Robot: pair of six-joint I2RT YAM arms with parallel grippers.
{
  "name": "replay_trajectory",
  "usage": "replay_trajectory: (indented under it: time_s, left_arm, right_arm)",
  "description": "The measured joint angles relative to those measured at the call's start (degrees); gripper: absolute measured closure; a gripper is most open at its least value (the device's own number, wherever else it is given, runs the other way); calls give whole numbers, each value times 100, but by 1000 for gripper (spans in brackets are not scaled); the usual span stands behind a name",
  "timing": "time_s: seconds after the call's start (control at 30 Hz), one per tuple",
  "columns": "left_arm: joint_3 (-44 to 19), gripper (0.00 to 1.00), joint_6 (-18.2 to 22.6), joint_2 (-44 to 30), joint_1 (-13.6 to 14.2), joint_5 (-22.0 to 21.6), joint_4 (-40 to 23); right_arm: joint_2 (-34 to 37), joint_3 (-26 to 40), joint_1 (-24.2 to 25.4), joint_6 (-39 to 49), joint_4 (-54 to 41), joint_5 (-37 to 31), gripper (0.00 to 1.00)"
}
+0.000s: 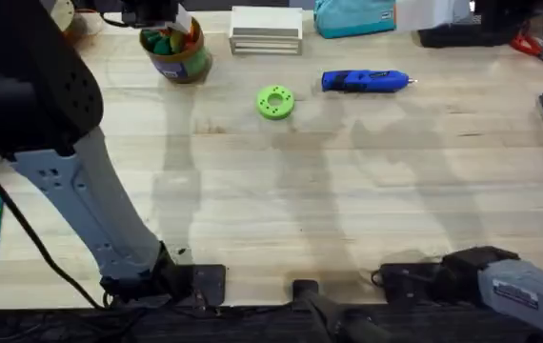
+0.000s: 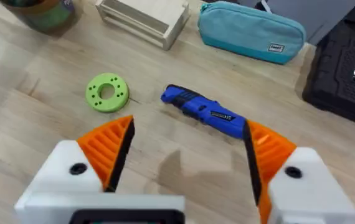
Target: Pick up the gripper from the table and insert it into the empty holder that is missing its gripper. Then pick up a screw, insert it into the mounting hole, and use the screwdriver to tighten it. Finally, clean up the table by picking up the vegetable and placing it into the bucket.
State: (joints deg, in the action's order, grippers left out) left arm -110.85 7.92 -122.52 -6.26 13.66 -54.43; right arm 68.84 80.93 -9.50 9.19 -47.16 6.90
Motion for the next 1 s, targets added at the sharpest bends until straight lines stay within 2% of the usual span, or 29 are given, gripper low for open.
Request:
replay_trajectory:
  time_s: [0.07, 0.13, 0.2, 0.5, 0.57, 0.7, 0.73, 0.77, 0.8, 1.0]
  left_arm:
    - [2, 812, -24, 0, 0, 0, 0]
    - [0, 625, -55, 0, 0, -3, 0]
    - [0, 540, -52, 0, 0, -1, 0]
    - [-72, 489, -52, 0, 0, -1, -73]
    - [-224, 443, -53, 0, 0, -3, -200]
    - [-831, 332, -62, 0, 0, -5, -811]
    - [-1009, 258, -50, 4, 0, -12, -1018]
    - [-1167, 103, -54, 23, 0, -18, -1229]
    - [-1326, 36, -68, 48, 0, -18, -1481]
    - [-2004, 15, -70, 293, -50, -20, -2744]
  right_arm:
    - [1, -1, 0, 0, 0, 0, 12]
    - [0, -1, 0, 0, 0, 0, 12]
    - [0, -1, 0, 0, 0, 0, 12]
    - [0, -1, 0, 0, 0, 0, 12]
    - [1, 0, 0, 0, 0, 0, 12]
    - [1, 1, 0, 0, 2, 0, 12]
    - [2, -1, 0, 0, 0, 0, 12]
    - [0, 1, 0, 0, 0, 0, 12]
    - [0, 0, 0, -1, 0, 0, 12]
    - [1, -1, 0, 0, 0, 0, 12]
